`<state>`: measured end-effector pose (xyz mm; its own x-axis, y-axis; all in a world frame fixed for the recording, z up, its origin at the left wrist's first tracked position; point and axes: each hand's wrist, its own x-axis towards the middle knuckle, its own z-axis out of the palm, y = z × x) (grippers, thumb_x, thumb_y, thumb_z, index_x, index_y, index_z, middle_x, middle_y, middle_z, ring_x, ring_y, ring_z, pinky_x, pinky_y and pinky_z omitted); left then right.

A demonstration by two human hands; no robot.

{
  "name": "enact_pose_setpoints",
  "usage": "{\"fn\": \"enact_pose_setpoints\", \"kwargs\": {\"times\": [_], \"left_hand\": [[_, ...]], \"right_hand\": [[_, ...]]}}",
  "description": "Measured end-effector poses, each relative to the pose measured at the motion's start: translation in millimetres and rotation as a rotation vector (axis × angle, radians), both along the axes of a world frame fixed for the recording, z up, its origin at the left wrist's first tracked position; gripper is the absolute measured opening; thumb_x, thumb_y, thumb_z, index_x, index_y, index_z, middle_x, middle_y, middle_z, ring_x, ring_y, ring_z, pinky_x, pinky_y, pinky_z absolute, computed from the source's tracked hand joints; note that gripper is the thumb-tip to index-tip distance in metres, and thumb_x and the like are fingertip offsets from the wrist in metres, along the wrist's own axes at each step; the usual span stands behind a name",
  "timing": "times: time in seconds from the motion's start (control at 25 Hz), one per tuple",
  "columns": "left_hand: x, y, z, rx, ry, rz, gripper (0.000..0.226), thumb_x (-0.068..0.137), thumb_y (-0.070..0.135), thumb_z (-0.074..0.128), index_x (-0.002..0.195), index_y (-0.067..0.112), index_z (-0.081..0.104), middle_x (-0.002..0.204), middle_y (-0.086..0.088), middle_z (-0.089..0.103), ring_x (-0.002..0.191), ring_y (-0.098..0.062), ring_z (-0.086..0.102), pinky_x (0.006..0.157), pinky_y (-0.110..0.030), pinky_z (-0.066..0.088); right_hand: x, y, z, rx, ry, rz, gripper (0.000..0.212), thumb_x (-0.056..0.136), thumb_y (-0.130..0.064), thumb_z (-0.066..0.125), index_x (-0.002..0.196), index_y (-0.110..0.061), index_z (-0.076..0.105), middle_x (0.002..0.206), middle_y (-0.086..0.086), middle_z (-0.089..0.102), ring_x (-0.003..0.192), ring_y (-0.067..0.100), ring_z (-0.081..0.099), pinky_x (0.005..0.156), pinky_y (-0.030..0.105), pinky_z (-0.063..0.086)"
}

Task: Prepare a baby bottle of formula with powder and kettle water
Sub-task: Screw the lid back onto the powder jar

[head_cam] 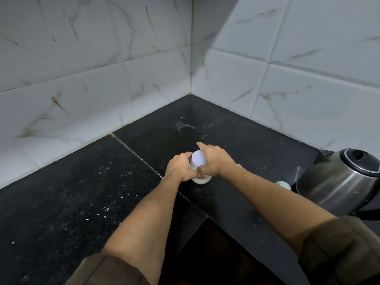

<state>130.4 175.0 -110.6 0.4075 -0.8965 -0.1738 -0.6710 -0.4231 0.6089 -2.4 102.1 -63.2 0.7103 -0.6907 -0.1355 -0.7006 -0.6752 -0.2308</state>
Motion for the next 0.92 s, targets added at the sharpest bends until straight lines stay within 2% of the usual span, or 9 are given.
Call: {"fn": "enact_pose_setpoints", "kwargs": {"times": [0.12, 0.36, 0.48, 0.56, 0.64, 0.72, 0.92], "left_hand": [[1, -2, 2, 0.010, -0.038, -0.017, 0.069, 0.044, 0.059, 0.094, 0.103, 0.034, 0.067, 0.097, 0.008, 0.070, 0.097, -0.017, 0.065, 0.085, -0.041, 0.058], [-2, -25, 6, 0.053, -0.015, -0.113, 0.079, 0.030, 0.068, 0.084, 0.103, 0.043, 0.070, 0.101, 0.009, 0.071, 0.099, -0.017, 0.065, 0.087, -0.044, 0.059], [-19, -57, 26, 0.029, 0.011, -0.252, 0.079, 0.049, 0.049, 0.096, 0.122, 0.038, 0.068, 0.111, 0.008, 0.073, 0.109, -0.022, 0.066, 0.095, -0.046, 0.056], [-35, -79, 40, -0.011, 0.022, -0.308, 0.096, 0.059, 0.041, 0.098, 0.145, 0.030, 0.056, 0.134, 0.004, 0.069, 0.128, -0.026, 0.061, 0.107, -0.047, 0.050], [-51, -98, 49, -0.043, 0.016, -0.337, 0.119, 0.064, 0.044, 0.097, 0.163, 0.022, 0.034, 0.157, 0.002, 0.052, 0.146, -0.025, 0.046, 0.118, -0.048, 0.040], [-63, -115, 51, -0.065, 0.006, -0.383, 0.126, 0.066, 0.048, 0.096, 0.166, 0.020, 0.024, 0.163, 0.003, 0.045, 0.151, -0.025, 0.040, 0.120, -0.047, 0.037], [-97, -145, 49, -0.077, -0.013, -0.482, 0.127, 0.066, 0.055, 0.094, 0.166, 0.021, 0.023, 0.164, -0.001, 0.042, 0.151, -0.027, 0.039, 0.120, -0.050, 0.039]], "right_hand": [[4, 1, -5, -0.056, -0.013, -0.074, 0.076, 0.082, -0.038, 0.075, 0.147, -0.014, 0.044, 0.131, 0.010, 0.059, 0.119, 0.030, 0.056, 0.090, 0.040, 0.053], [-8, -12, 5, -0.049, -0.037, -0.115, 0.070, 0.076, -0.046, 0.079, 0.137, -0.019, 0.056, 0.127, 0.007, 0.059, 0.111, 0.027, 0.061, 0.088, 0.038, 0.055], [-33, -34, 26, -0.062, -0.036, -0.216, 0.065, 0.076, -0.048, 0.079, 0.131, -0.019, 0.061, 0.125, 0.007, 0.060, 0.109, 0.027, 0.062, 0.084, 0.035, 0.051], [-55, -50, 39, -0.066, -0.029, -0.310, 0.064, 0.078, -0.046, 0.080, 0.132, -0.018, 0.062, 0.129, 0.008, 0.061, 0.114, 0.028, 0.061, 0.089, 0.035, 0.051], [-79, -62, 45, -0.056, -0.009, -0.400, 0.068, 0.077, -0.045, 0.082, 0.134, -0.016, 0.062, 0.132, 0.009, 0.061, 0.119, 0.028, 0.060, 0.095, 0.037, 0.051], [-101, -70, 46, -0.053, 0.009, -0.479, 0.070, 0.076, -0.047, 0.083, 0.135, -0.015, 0.062, 0.133, 0.009, 0.062, 0.121, 0.028, 0.060, 0.095, 0.037, 0.051], [-150, -83, 35, -0.040, 0.037, -0.618, 0.068, 0.077, -0.050, 0.081, 0.133, -0.015, 0.063, 0.131, 0.010, 0.060, 0.119, 0.028, 0.060, 0.092, 0.036, 0.050]]}}
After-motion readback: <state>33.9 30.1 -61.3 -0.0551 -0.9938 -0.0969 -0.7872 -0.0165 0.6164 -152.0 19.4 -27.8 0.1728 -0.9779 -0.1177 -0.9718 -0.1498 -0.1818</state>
